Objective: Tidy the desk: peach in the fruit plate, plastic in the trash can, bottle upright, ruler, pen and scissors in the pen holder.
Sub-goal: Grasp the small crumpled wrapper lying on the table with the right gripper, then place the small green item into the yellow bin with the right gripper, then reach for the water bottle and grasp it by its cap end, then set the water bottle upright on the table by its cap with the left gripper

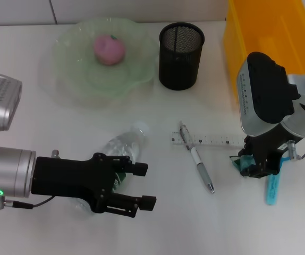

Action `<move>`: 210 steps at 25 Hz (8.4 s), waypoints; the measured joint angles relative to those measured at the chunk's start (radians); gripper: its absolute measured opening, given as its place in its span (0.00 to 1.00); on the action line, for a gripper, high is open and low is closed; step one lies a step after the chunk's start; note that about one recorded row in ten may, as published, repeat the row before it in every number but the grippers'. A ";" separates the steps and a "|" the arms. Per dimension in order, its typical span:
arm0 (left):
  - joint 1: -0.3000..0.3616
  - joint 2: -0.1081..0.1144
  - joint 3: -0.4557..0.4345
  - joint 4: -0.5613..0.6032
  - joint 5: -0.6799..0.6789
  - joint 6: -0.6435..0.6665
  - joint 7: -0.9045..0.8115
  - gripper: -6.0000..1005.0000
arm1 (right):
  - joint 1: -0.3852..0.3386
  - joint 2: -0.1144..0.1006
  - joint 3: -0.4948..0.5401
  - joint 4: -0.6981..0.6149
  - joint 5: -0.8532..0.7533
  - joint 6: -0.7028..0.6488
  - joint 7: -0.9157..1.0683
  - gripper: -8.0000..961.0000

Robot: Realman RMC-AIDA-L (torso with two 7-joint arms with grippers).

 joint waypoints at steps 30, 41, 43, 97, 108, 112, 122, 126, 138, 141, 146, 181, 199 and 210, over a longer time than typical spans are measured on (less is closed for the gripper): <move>-0.001 0.005 -0.039 0.000 0.003 -0.008 0.004 0.82 | -0.005 -0.002 0.458 -0.272 0.023 0.215 0.307 0.38; 0.006 0.005 -0.061 0.000 0.001 -0.003 -0.004 0.82 | 0.036 -0.004 0.455 -0.027 0.020 0.448 0.378 0.46; 0.006 0.005 -0.061 0.000 0.001 -0.003 -0.005 0.82 | 0.033 -0.004 0.455 -0.027 0.020 0.448 0.378 0.52; -0.097 0.003 -0.079 0.423 0.228 -0.054 -0.878 0.79 | -0.287 -0.164 0.972 0.640 0.693 -0.314 -0.648 0.86; -0.339 -0.014 0.190 0.388 0.572 -0.244 -1.240 0.78 | -0.339 -0.103 0.962 0.631 0.675 -0.354 -0.753 0.86; -0.349 -0.015 0.244 0.362 0.573 -0.283 -1.266 0.78 | -0.330 -0.103 0.962 0.632 0.639 -0.350 -0.757 0.86; -0.360 -0.016 0.337 0.288 0.574 -0.377 -1.296 0.78 | -0.299 -0.094 0.962 0.636 0.597 -0.314 -0.762 0.86; -0.366 -0.016 0.364 0.256 0.573 -0.410 -1.297 0.77 | -0.291 -0.088 0.961 0.636 0.589 -0.307 -0.762 0.86; -0.364 -0.016 0.447 0.237 0.571 -0.480 -1.290 0.77 | -0.278 -0.084 0.961 0.640 0.586 -0.277 -0.754 0.86; -0.363 -0.016 0.455 0.236 0.573 -0.481 -1.289 0.69 | -0.277 -0.084 0.961 0.645 0.586 -0.272 -0.753 0.86; -0.359 -0.016 0.457 0.236 0.572 -0.485 -1.289 0.48 | -0.276 -0.084 0.967 0.650 0.586 -0.271 -0.753 0.86; 0.099 -0.005 0.289 0.727 0.075 -0.443 -0.837 0.44 | -0.249 -0.057 0.968 0.651 0.594 -0.309 -0.687 0.86; 0.110 -0.002 0.019 0.236 -0.424 -0.285 0.059 0.44 | -0.231 -0.011 0.974 0.659 0.600 -0.322 -0.672 0.86; 0.063 -0.002 -0.088 -0.099 -0.491 -0.172 0.530 0.44 | -0.196 -0.006 0.973 0.710 0.621 -0.289 -0.678 0.86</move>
